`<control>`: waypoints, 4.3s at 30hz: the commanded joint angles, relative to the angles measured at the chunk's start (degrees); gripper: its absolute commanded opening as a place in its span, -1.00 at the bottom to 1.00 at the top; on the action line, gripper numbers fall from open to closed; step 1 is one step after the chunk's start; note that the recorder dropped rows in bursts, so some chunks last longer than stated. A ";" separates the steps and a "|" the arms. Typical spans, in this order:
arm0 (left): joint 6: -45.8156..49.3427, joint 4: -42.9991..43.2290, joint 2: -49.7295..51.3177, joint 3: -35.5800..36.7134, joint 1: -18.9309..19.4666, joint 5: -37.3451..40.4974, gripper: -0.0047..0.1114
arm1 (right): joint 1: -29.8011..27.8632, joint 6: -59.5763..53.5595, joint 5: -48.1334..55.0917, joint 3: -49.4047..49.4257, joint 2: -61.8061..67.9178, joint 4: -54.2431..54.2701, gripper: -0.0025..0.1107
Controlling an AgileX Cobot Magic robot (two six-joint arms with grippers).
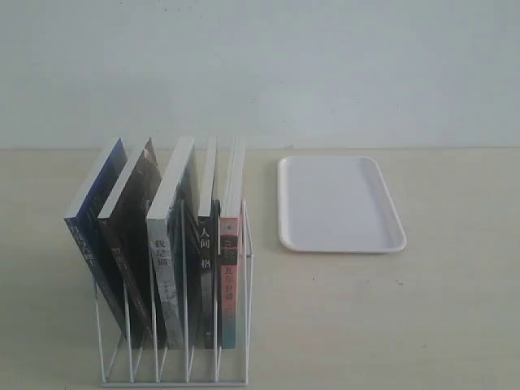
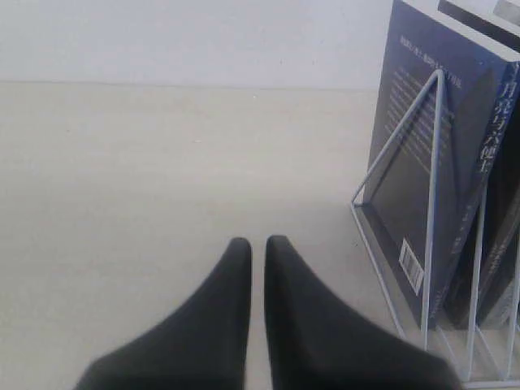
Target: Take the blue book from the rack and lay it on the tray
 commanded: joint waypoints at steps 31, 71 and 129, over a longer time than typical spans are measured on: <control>-0.49 0.17 -0.20 0.20 0.23 -0.13 -0.82 | -0.31 -3.77 -15.12 -0.03 -0.25 -1.81 -0.96; -0.49 0.17 -0.20 0.20 0.23 -0.13 -0.82 | -0.18 -20.59 39.82 -45.92 43.77 24.25 -0.96; -0.49 0.17 -0.20 0.20 0.23 -0.24 -0.82 | 49.34 39.49 29.97 -82.11 90.74 -36.93 -0.63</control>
